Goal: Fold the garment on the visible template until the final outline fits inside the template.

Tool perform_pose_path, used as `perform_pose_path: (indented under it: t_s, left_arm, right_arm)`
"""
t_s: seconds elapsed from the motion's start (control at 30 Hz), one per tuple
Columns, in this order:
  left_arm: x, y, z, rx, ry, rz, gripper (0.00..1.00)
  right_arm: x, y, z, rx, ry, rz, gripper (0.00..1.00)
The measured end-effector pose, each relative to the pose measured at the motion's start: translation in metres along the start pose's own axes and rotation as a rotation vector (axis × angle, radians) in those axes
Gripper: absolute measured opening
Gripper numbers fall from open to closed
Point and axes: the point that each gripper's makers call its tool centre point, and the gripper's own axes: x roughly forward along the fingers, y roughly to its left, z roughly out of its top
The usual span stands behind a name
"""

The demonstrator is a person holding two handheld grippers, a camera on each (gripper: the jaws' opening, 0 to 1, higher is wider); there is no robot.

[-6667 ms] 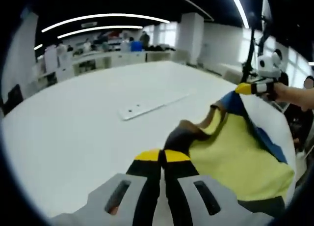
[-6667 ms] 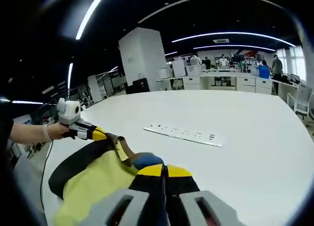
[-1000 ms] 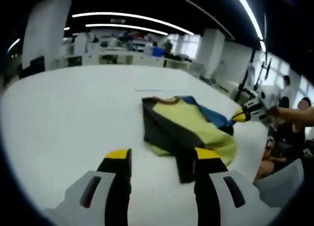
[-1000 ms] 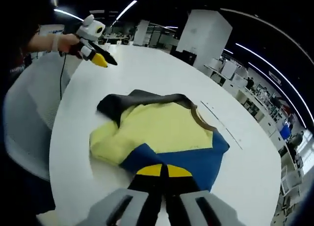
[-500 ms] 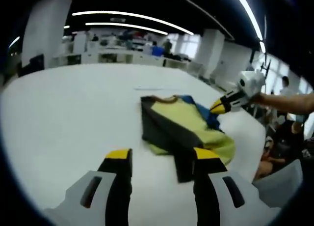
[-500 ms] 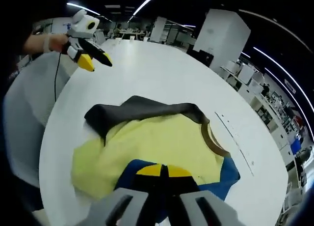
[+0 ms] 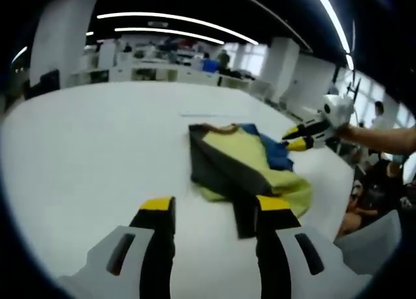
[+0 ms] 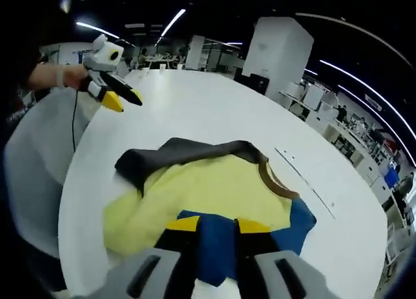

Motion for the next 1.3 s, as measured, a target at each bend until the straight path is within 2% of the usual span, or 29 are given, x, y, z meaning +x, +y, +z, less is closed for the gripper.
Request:
perform_pose_path:
  t_s: [0.17,0.23,0.3,0.43,0.6,0.7,0.8,0.83,0.9,0.97,1.07,1.3]
  left_arm:
    - [0.003,-0.001,0.000,0.002,0.000,-0.008,0.44]
    - [0.004,-0.003,0.001,0.002,-0.002,-0.013,0.44]
    - [0.004,-0.004,0.001,0.003,-0.005,-0.014,0.44]
    - [0.005,-0.005,0.002,0.005,-0.007,-0.016,0.44]
    - [0.004,-0.003,0.002,0.000,-0.009,-0.013,0.44]
    - [0.003,-0.003,0.001,-0.001,-0.009,-0.010,0.44]
    - [0.002,-0.003,-0.001,-0.004,-0.007,-0.007,0.44]
    - [0.002,-0.003,-0.001,-0.007,-0.008,-0.006,0.44]
    - [0.002,-0.003,-0.002,-0.013,-0.008,-0.006,0.44]
    - [0.002,-0.003,-0.003,-0.014,-0.008,-0.005,0.44]
    - [0.001,-0.003,-0.003,-0.013,-0.005,-0.005,0.44]
    - [-0.001,-0.002,-0.003,-0.015,-0.006,-0.003,0.44]
  right_arm:
    - [-0.011,0.008,-0.022,0.090,-0.003,-0.020,0.27]
    - [-0.014,0.006,-0.030,0.113,0.002,-0.041,0.27]
    - [-0.019,0.004,-0.038,0.207,-0.012,-0.060,0.27]
    - [-0.023,-0.001,-0.049,0.261,-0.009,-0.079,0.27]
    - [-0.027,-0.006,-0.052,0.283,-0.008,-0.101,0.27]
    - [-0.027,0.001,-0.042,0.233,-0.031,-0.081,0.27]
    - [-0.025,0.030,-0.026,0.164,-0.059,0.012,0.25]
    - [-0.024,0.034,-0.025,0.141,-0.052,0.016,0.24]
    - [-0.020,0.043,-0.027,0.069,-0.028,0.021,0.24]
    - [-0.016,0.051,-0.028,0.054,-0.017,0.031,0.23]
    - [-0.009,0.060,-0.034,-0.023,0.028,0.041,0.19]
    - [0.005,0.058,-0.046,-0.087,0.083,0.000,0.14]
